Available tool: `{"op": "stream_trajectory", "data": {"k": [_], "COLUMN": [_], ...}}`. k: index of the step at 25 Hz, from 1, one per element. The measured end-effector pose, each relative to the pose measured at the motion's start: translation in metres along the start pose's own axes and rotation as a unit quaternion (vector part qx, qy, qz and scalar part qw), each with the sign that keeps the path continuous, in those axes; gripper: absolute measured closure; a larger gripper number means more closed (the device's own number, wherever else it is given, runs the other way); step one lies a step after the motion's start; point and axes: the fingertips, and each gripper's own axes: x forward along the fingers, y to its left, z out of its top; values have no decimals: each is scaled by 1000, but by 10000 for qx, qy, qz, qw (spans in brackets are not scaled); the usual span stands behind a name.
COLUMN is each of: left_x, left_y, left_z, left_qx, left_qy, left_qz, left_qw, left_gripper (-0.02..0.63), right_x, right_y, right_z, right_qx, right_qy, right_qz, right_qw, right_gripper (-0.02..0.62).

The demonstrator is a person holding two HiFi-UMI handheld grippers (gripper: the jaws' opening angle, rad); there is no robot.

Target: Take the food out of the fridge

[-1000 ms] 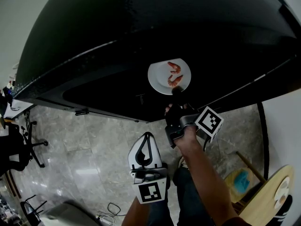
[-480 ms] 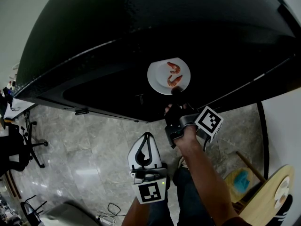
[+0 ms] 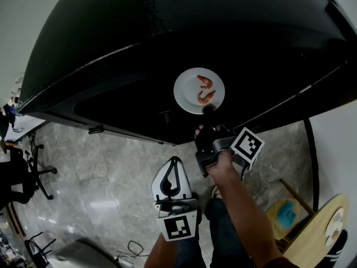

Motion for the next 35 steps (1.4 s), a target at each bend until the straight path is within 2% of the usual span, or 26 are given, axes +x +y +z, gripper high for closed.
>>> {"op": "stream_trajectory", "data": {"k": [10,16,35], "left_x": [-4,-12,5], "left_y": [-1,-19,5], "left_z": [0,-2,3], "left_qx": [17,74,-15], "left_qy": [-8,-70,-93], "left_qz": [26,15,168], "left_qw": [10000,9999,9998], "left_gripper": [592,592,592], "right_x": [-14,-43,-63], "right_y": [2,-1,10], "right_z": [-1,7,8], "right_qx": [17,100,224], "right_qy": [41,12,-79], "right_qz": [45,136,262], "right_qw": [10000,9999,9994], "right_gripper": [558,558,558]}}
